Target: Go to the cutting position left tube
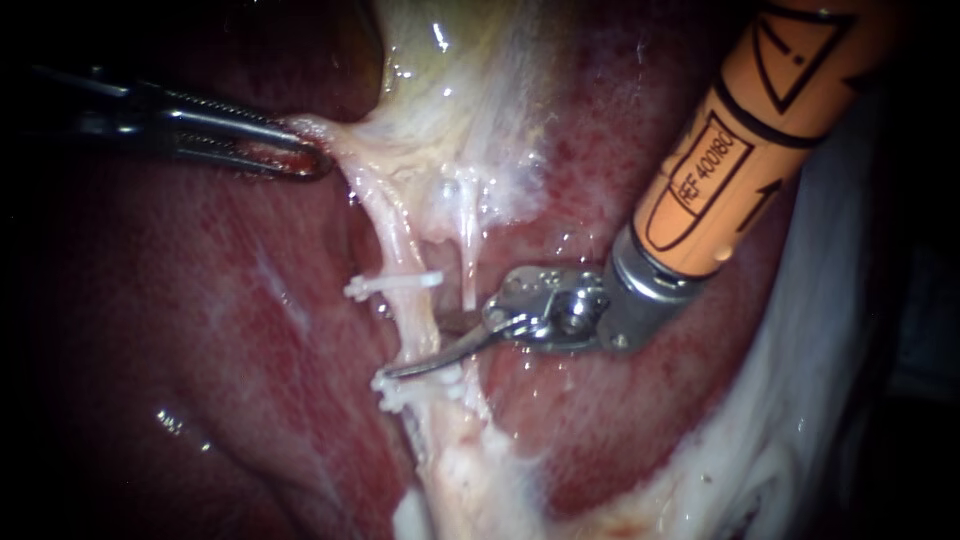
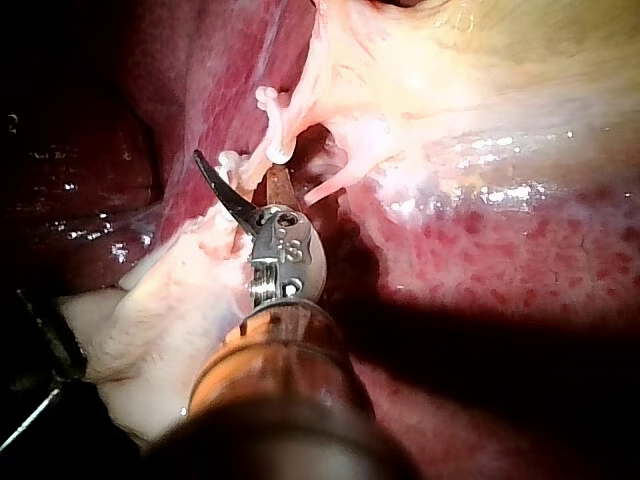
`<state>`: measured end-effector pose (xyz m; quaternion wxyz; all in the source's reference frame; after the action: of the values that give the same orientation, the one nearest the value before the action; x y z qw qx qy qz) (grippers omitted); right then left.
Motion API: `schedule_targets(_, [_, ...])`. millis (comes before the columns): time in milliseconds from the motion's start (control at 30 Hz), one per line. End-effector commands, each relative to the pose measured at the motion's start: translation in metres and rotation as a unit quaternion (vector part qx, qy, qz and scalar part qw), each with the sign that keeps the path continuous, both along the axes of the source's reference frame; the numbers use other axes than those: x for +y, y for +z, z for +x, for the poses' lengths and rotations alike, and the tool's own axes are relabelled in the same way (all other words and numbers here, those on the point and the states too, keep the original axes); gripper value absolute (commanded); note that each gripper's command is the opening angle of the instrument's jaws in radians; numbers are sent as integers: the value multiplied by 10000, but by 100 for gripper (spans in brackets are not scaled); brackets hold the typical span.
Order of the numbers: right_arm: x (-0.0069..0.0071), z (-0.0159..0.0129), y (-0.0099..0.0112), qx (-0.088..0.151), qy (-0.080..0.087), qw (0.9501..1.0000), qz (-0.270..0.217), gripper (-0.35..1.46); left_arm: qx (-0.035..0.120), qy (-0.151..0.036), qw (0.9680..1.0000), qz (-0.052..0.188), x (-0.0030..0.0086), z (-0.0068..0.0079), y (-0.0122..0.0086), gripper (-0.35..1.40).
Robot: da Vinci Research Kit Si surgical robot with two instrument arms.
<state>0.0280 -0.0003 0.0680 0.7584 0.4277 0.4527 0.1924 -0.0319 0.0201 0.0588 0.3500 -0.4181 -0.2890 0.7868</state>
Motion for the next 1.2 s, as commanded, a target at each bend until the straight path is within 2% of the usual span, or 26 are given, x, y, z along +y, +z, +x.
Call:
schedule_targets(33, [1, 2, 0, 18, 20, 10000, -1, 122, 2, -1, 10000, 1, 0, 0, 0, -35])
schedule_targets(433, [4, 32, 1, 310, 96, 9991, 275, 123, 13, 10, 10000, 2, 0, 0, 1, -35])
schedule_targets(700, [-4, 39, -27, 444, 117, 9983, 371, 125, 17, -3, 10000, 28, 1, 1, 2, -35])
schedule_targets(867, [-2, 43, -46, 539, 144, 9975, 433, 125, 29, 6, 10000, 29, 2, 2, 3, -35])
schedule_targets(1200, [0, 43, -47, 566, 159, 9973, 450, 125, 29, 6, 10000, 29, 2, 2, 3, -35])
